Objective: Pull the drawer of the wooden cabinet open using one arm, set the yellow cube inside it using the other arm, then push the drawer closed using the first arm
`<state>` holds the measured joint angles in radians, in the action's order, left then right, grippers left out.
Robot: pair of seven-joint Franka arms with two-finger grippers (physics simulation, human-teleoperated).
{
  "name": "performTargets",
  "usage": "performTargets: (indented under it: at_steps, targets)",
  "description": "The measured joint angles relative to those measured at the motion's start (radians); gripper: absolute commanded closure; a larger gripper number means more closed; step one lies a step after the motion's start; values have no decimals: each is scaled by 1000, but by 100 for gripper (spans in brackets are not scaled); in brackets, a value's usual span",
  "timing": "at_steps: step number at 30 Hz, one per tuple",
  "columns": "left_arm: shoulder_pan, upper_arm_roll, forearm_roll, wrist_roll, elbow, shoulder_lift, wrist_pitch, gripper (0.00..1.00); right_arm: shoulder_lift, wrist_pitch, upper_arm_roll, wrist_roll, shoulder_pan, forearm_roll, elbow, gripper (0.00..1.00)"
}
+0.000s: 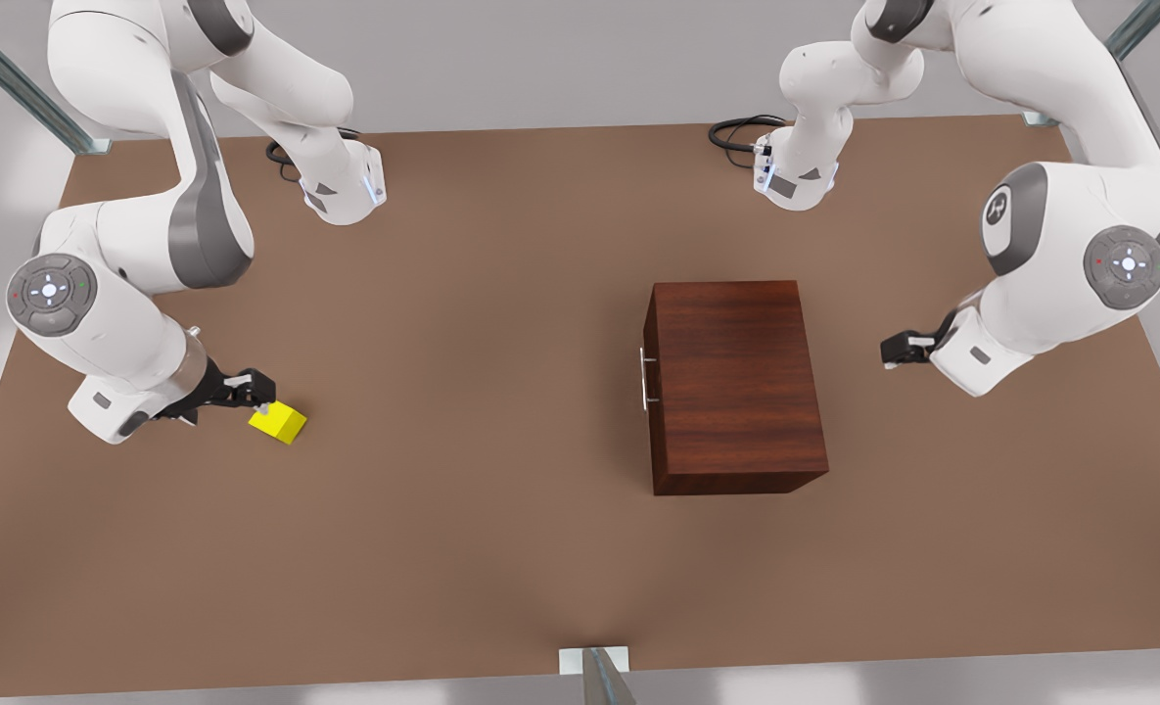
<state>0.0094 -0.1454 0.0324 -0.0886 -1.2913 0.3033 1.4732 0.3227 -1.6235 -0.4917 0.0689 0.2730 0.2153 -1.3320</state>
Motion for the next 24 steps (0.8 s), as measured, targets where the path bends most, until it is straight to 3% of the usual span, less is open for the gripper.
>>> performTargets:
  at_steps: [3, 9, 13, 19, 24]
  targets:
    - [-62, -10, 1, -14, 5, 39, 14, 0, 1, -5, 0, 3, 0, 0, 0, 0]
    - [-515, -16, 26, -205, 55, 214, 39, 0, 1, -9, 3, 8, 4, -19, 0, 0]
    - [-670, -14, 95, -358, 68, 311, 59, 0, 1, -11, 6, 10, 8, -48, 0, 0]
    - [-704, -1, 148, -566, 77, 364, 97, 0, 53, -68, 14, 13, 23, -48, -13, 0]
    - [-705, 3, 237, -683, 77, 389, 130, 2, 93, -165, 8, 30, -4, -5, -139, 0]
